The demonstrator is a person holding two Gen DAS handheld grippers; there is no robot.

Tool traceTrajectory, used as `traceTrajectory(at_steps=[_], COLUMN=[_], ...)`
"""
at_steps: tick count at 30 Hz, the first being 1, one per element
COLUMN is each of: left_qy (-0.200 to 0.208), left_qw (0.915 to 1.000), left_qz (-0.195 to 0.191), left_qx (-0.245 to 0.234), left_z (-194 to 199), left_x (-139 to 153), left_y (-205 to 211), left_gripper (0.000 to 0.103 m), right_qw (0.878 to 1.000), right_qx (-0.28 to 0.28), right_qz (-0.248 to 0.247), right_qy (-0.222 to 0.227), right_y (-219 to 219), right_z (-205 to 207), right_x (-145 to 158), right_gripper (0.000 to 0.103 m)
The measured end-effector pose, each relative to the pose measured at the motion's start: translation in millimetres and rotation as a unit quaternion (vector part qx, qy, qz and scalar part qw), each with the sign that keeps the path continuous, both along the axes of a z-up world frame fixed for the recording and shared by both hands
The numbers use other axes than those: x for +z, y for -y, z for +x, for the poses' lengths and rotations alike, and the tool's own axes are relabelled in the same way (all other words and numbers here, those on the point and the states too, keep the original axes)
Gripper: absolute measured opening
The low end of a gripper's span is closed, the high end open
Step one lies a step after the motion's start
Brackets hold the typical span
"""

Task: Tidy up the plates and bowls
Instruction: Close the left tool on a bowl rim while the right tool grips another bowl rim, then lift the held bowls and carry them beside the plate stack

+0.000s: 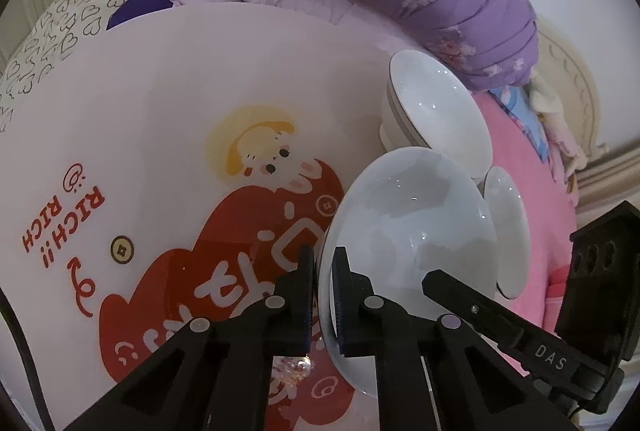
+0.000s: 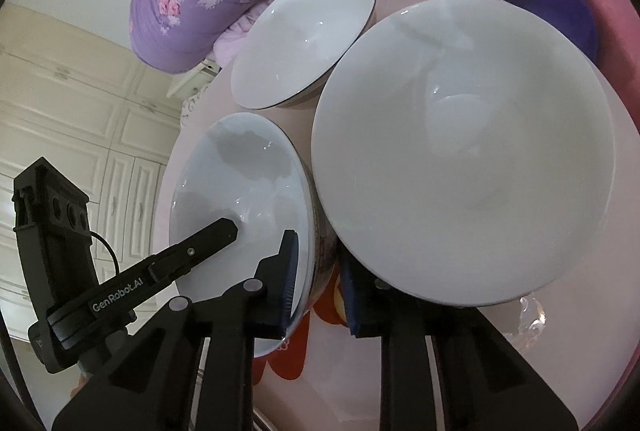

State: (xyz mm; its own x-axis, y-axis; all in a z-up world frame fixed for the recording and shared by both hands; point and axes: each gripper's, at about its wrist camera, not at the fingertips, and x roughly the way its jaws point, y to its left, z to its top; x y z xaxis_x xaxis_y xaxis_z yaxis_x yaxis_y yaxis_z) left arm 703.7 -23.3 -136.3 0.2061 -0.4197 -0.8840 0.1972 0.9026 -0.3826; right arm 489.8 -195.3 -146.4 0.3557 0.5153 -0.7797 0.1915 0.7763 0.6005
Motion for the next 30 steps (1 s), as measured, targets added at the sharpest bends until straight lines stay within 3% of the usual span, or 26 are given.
traceTrajectory(at_steps=[13, 30], left_qy=[0.000, 0.029], left_qw=[1.0000, 0.9979], left_qz=[0.002, -0.004], left_qx=[0.004, -0.057], left_z=[-23.1, -107.0], left_x=[13.3, 69.9], left_y=[-12.6, -0.3], left_gripper=[0.005, 0.007], right_qw=[1.000, 0.999], right_qx=[0.013, 0.011], right_qz=[0.007, -0.017], right_qy=[-0.003, 0.025], right_y=[-11.8, 15.1], right_z=[-4.7, -76.6], right_x=[6.0, 55.6], right_gripper=[0.019, 0.019])
